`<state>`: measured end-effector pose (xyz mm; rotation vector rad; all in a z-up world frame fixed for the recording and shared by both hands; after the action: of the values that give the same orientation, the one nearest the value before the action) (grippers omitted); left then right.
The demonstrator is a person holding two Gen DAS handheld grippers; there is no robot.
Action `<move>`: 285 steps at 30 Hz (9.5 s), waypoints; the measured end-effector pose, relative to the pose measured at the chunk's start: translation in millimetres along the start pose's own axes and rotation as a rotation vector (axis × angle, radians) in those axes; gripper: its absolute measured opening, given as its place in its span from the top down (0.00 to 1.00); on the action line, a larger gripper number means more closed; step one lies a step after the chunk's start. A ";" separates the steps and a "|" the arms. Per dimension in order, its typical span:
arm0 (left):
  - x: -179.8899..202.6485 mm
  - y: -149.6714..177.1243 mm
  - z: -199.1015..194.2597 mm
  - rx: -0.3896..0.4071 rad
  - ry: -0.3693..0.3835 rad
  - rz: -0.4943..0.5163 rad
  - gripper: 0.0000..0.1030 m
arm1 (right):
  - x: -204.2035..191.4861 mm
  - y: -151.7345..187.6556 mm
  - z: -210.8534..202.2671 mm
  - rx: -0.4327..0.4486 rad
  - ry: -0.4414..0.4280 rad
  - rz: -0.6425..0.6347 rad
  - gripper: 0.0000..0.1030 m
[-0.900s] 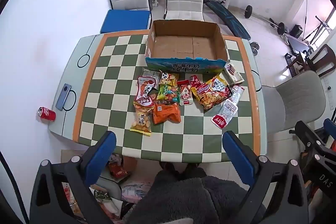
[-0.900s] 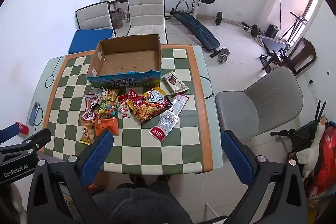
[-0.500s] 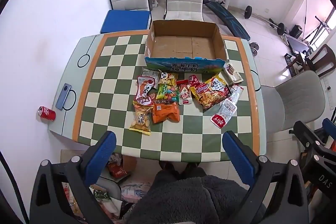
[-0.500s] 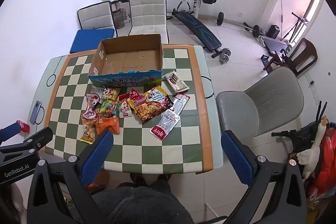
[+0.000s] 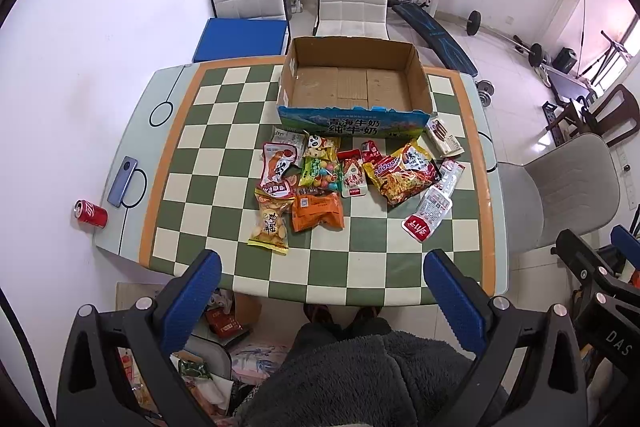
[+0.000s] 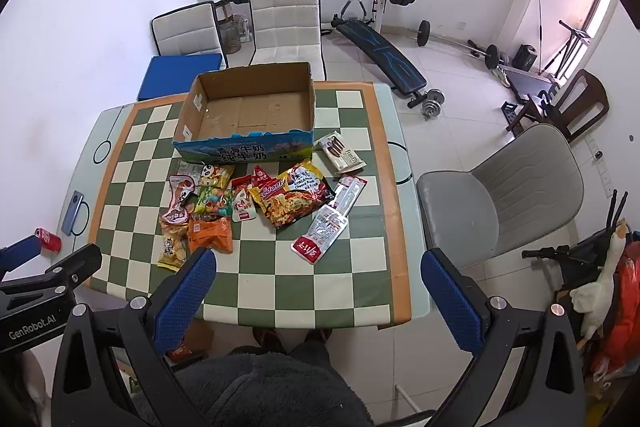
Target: Organize snacks
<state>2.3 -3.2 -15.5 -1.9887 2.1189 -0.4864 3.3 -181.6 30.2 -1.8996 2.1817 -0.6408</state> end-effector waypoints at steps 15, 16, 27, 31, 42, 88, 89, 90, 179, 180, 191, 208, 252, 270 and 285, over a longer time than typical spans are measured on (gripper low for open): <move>-2.7 1.7 -0.8 0.002 0.000 -0.001 0.00 | -0.6 3.0 -0.4 -0.001 -0.001 0.000 0.00; -2.6 2.1 -1.0 0.002 0.001 -0.001 0.00 | -1.1 2.5 0.1 0.000 0.000 0.000 0.00; -3.1 2.6 -2.3 0.007 0.001 -0.002 0.00 | 0.4 2.7 -3.7 0.006 0.000 0.003 0.00; 0.3 -4.4 -12.5 0.009 0.001 -0.002 0.00 | 1.2 0.9 -6.1 0.010 -0.001 0.003 0.00; 4.8 -9.1 -15.3 0.013 0.004 0.002 0.00 | 2.4 -1.3 -7.2 0.016 0.001 0.005 0.00; 32.2 -77.6 156.9 0.002 -0.032 0.276 0.00 | 20.1 -2.9 173.2 -0.261 -0.109 0.224 0.00; 39.6 -82.9 178.7 -0.034 -0.003 0.308 0.00 | 23.2 -1.8 193.7 -0.284 -0.117 0.242 0.00; 47.5 -86.6 196.7 -0.058 0.010 0.340 0.00 | 26.4 -0.7 220.3 -0.318 -0.126 0.261 0.00; 25.4 -246.5 243.2 -0.240 0.127 -0.131 0.28 | 1.7 -146.9 322.7 -0.391 -0.396 0.073 0.37; 20.5 -260.7 249.4 -0.241 0.127 -0.134 0.28 | -4.6 -160.1 318.9 -0.376 -0.397 0.084 0.36; -24.1 -368.4 387.9 -0.443 0.212 -0.183 0.28 | -99.1 -253.2 417.8 -0.407 -0.295 0.188 0.36; -19.6 -380.5 481.2 -0.623 0.302 -0.142 0.27 | -150.0 -282.8 530.4 -0.483 -0.197 0.147 0.34; -172.6 -111.6 273.1 -0.338 -0.129 -0.204 0.12 | -247.1 -100.4 367.2 -0.491 -0.367 -0.449 0.08; -227.3 19.3 320.4 -0.505 -0.149 -0.349 0.12 | -384.5 55.8 402.4 -0.522 -0.244 -1.329 0.21; -200.3 4.2 352.7 -0.558 -0.054 -0.196 0.12 | -311.1 58.6 456.2 -0.839 -0.214 -0.678 0.51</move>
<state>141.2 159.3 -360.3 -2.4742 2.2053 0.1606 188.4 34.9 -446.4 -2.9698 1.7593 0.5142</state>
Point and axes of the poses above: each gripper's, at about its wrist camera, not at the fingertips, and z roughly the way its jaws point, x to its right, y to its underside, the point moved 2 cm from there along z, roughly the way its jaws point, and after that the axes turned 6 degrees about y, right-handed, at the moved point
